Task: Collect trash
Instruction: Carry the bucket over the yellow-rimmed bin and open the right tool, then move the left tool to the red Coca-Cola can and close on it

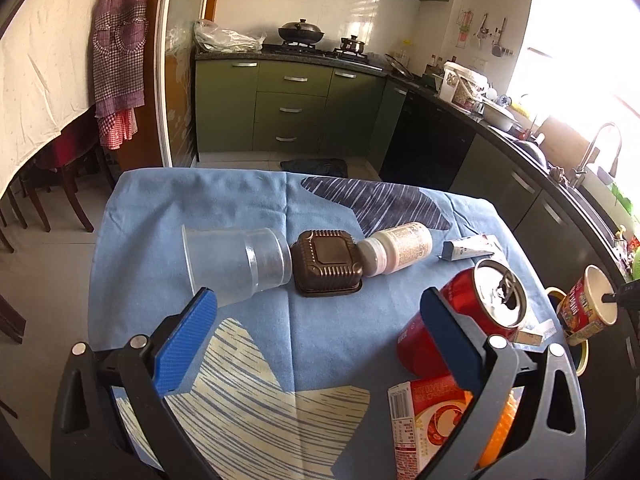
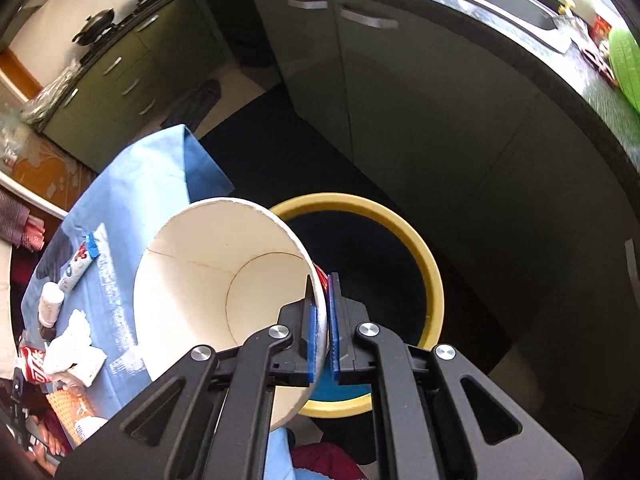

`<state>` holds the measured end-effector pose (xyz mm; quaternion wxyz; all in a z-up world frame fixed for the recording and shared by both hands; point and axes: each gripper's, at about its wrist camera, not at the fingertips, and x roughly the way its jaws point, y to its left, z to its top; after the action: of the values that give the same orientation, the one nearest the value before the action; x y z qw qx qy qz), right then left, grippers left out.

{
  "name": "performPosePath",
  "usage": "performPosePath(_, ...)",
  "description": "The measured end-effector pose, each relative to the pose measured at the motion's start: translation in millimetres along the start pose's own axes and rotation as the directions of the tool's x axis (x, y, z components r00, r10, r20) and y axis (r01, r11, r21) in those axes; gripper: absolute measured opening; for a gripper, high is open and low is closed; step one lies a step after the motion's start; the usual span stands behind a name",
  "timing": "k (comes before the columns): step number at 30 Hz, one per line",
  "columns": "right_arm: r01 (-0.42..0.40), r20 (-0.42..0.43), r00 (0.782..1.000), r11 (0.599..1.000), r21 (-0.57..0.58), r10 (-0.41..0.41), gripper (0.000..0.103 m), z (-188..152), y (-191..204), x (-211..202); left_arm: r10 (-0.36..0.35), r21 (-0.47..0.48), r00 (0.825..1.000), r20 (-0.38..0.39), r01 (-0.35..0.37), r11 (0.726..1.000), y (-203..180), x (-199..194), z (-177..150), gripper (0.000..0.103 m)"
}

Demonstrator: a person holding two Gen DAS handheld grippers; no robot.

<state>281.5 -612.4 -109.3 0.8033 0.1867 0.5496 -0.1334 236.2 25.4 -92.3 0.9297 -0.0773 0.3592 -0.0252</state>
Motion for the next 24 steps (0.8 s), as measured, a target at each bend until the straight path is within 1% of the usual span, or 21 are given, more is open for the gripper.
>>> performPosePath(2,0.003,-0.023,1.0,0.999,0.032,-0.003,0.006,-2.9,-14.6,17.8,-0.006,0.028,1.0,0.009,0.005,1.0,-6.9,-7.6,0.5,0.097)
performPosePath(5,-0.01,-0.057,0.998,0.998,0.059,0.013,0.007,-4.5,-26.5,41.1,0.006,0.083,1.0,0.02,-0.008,0.997,-21.8,-18.1,-0.5,0.097)
performPosePath(8,-0.023,-0.08,0.996,0.998,0.063,0.028,0.013,-6.8,-31.4,55.1,0.017,0.13,1.0,0.008,-0.018,0.991,-37.0,-20.6,-1.3,0.097)
performPosePath(9,-0.027,-0.081,0.996,0.998,0.065,0.032,0.016,-6.7,-31.8,57.4,0.023,0.143,1.0,0.003,-0.024,0.989,-41.7,-20.3,-1.4,0.097)
performPosePath(10,-0.028,-0.08,0.996,0.997,0.066,0.034,0.027,-6.0,-31.9,58.5,0.029,0.152,1.0,0.0,-0.029,0.988,-45.9,-20.0,-1.4,0.097)
performPosePath(11,-0.032,-0.076,0.996,0.997,0.065,0.037,0.034,-5.6,-32.1,58.4,0.035,0.164,0.999,-0.005,-0.033,0.986,-51.5,-18.8,-1.3,0.097)
performPosePath(12,-0.04,-0.071,0.997,0.997,0.063,0.044,0.038,-5.9,-32.5,57.3,0.037,0.173,0.999,-0.009,-0.035,0.984,-56.0,-17.9,-1.7,0.097)
performPosePath(18,-0.076,-0.067,0.995,0.996,0.042,0.079,0.038,-17.1,-34.0,51.9,0.046,0.229,0.999,-0.009,-0.042,0.972,-83.1,-11.7,-7.1,0.097)
performPosePath(20,-0.088,-0.072,0.993,0.995,0.036,0.09,0.038,-21.1,-34.9,52.2,0.04,0.242,0.999,-0.002,-0.039,0.97,-91.5,-10.9,-10.0,0.097)
performPosePath(24,-0.103,-0.09,0.99,0.994,0.018,0.105,0.038,-28.1,-30.4,54.7,0.053,0.252,0.999,0.0,-0.051,0.966,-103.8,-3.0,-12.0,0.097)
